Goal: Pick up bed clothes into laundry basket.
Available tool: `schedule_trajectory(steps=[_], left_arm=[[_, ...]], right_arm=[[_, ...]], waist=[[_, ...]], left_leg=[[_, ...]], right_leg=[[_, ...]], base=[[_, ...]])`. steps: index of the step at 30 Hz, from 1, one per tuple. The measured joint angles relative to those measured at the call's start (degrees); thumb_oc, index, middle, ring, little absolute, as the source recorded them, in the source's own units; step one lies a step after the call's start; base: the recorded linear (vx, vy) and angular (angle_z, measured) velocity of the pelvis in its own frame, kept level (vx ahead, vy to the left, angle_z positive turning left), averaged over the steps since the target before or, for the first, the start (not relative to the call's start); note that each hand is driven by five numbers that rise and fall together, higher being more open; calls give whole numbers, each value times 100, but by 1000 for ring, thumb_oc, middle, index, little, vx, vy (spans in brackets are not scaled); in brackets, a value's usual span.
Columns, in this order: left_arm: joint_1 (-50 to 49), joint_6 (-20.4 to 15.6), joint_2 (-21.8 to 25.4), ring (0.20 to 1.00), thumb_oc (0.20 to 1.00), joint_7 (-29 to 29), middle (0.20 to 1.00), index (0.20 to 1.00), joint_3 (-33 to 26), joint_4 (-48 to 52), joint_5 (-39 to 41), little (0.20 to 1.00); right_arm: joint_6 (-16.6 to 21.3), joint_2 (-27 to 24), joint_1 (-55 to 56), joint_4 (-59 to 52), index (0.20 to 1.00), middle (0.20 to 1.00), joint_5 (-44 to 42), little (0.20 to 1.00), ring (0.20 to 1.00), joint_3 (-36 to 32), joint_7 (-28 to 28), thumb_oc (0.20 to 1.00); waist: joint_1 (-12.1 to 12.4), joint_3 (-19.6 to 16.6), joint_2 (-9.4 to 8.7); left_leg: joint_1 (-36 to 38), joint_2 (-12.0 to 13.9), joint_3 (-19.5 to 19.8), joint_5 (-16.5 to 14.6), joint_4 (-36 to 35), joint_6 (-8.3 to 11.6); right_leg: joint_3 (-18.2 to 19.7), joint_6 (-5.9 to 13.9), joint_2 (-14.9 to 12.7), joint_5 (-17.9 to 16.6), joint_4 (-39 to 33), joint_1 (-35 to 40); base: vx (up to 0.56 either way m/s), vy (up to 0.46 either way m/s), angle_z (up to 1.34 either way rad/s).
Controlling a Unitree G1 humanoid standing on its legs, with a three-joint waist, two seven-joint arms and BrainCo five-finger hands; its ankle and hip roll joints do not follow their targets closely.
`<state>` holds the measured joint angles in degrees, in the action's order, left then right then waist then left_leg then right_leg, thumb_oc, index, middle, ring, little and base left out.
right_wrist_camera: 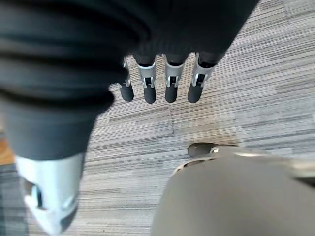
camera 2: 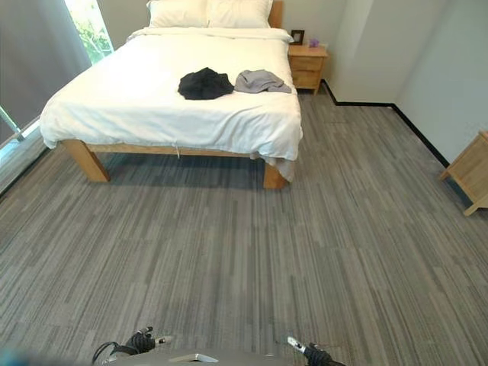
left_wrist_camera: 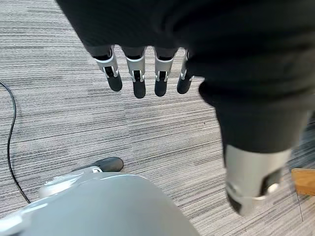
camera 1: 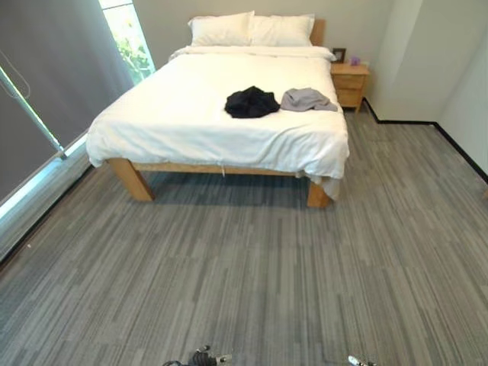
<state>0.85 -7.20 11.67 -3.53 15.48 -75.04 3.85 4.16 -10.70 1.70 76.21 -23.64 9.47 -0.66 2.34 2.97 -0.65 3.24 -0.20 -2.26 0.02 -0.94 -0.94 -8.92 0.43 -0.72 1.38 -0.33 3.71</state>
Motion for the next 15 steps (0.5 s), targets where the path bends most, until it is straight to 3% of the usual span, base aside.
schedule_trajectory(steps=[7, 12, 13, 15], left_arm=[[-25, -14, -19, 1000, 1000, -76, 1000, 1000, -237, -19, 40, 1000], [-27, -16, -12, 1000, 1000, -304, 1000, 1000, -385, 208, 338, 1000], [-38, 22, 7, 1000, 1000, -310, 1000, 1000, -408, 404, 493, 1000], [-81, 7, 240, 1000, 1000, -348, 1000, 1000, -395, 1737, 772, 1000]], right_arm=[[1, 2, 9, 22, 1000, 1000, -59, 1000, 1000, -29, 21, 1000], [90, -45, -93, -146, 1000, 1000, -934, 1000, 1000, -557, 101, 1000], [86, -76, -117, -194, 1000, 1000, -1062, 1000, 1000, -619, 101, 1000], [126, -234, -185, -751, 1000, 1000, -1560, 1000, 1000, -782, 159, 1000]], waist=[[4, 38, -44], [-45, 35, -63], [-45, 36, -61], [-37, 88, -58]], left_leg=[[120, -45, -3, 58, -210, -5], [214, -53, -51, 126, -369, 8], [220, -54, -56, 135, -387, 8], [209, -57, -50, 185, -424, -2]], right_leg=[[2, 17, 3, -271, -501, 265], [73, 67, 3, -288, -559, 276], [80, 71, 3, -293, -559, 274], [80, 87, -1, -320, -560, 257]], base=[[4, 6, 0], [20, 38, -6], [0, 0, 0], [-7, 15, 2]])
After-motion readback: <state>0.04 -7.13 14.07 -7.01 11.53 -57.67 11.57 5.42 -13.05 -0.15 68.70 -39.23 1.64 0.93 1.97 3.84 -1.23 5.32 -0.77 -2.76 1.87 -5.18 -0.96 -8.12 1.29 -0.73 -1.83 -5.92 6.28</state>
